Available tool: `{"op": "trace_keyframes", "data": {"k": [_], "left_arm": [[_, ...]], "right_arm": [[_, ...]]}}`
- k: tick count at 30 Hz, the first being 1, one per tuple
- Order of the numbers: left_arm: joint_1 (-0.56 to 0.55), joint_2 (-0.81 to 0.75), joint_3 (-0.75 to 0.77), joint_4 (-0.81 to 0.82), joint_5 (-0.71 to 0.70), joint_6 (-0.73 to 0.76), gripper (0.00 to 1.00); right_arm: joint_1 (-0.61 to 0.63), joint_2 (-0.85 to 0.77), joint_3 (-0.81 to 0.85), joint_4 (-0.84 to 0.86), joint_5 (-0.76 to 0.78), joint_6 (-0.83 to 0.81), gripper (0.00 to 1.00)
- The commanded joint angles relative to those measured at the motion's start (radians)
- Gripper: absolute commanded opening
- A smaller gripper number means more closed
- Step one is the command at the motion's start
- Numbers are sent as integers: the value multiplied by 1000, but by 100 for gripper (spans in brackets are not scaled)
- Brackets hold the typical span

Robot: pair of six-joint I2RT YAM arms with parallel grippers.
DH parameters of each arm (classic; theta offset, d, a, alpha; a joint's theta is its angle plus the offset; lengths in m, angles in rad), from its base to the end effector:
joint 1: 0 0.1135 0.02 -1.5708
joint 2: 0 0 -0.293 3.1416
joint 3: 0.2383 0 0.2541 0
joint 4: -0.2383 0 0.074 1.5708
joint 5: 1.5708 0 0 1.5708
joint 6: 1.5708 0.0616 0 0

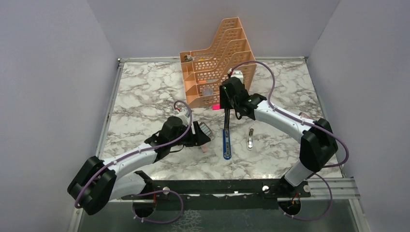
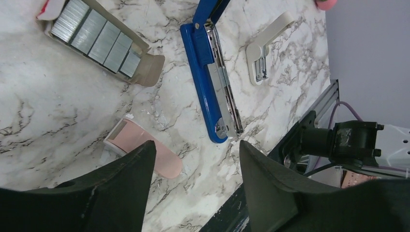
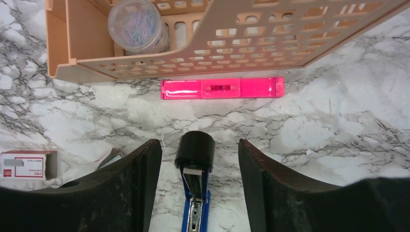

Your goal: Load the staples into the stapler

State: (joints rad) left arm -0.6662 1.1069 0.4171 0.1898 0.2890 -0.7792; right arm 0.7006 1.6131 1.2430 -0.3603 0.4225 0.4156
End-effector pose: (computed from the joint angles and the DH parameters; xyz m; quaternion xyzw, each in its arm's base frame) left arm 0.1733 -0.1586 0.2009 0.0253 0.8539 -0.4268 0.2967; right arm 0.3077 0.2265 0.2860 -0.0421 0.8958 0.0488 0.4397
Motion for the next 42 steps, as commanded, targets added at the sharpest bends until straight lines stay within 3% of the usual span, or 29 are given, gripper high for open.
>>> {"op": "trace_keyframes", "data": {"k": [1,4,10,17,24,30,42], "left_arm": [[-36,62,43,62,11,-36,61],[-62,106,57,84,-4,-63,58],[-122,190,95,85,-58,-88,52],[-159,285,105,103,-89,-126,46],[-215,376,152,136,-84,-131,45],[-244,473,185,146,-112,-159,33],[-263,561,207,192,-126,-173,24]], "right_arm": [[-15,40,57,7,-52,-27,59],[-16,55,68,-26,-74,-26,52],[-16,64,88,-89,-88,-32,47],[-16,28,83,-82,-123,-41,29],[-16,-100,-7,-2,-194,-47,29],[-16,-145,-55,10,-203,-36,29],[-16,-171,-75,0,-243,-25,29]]}}
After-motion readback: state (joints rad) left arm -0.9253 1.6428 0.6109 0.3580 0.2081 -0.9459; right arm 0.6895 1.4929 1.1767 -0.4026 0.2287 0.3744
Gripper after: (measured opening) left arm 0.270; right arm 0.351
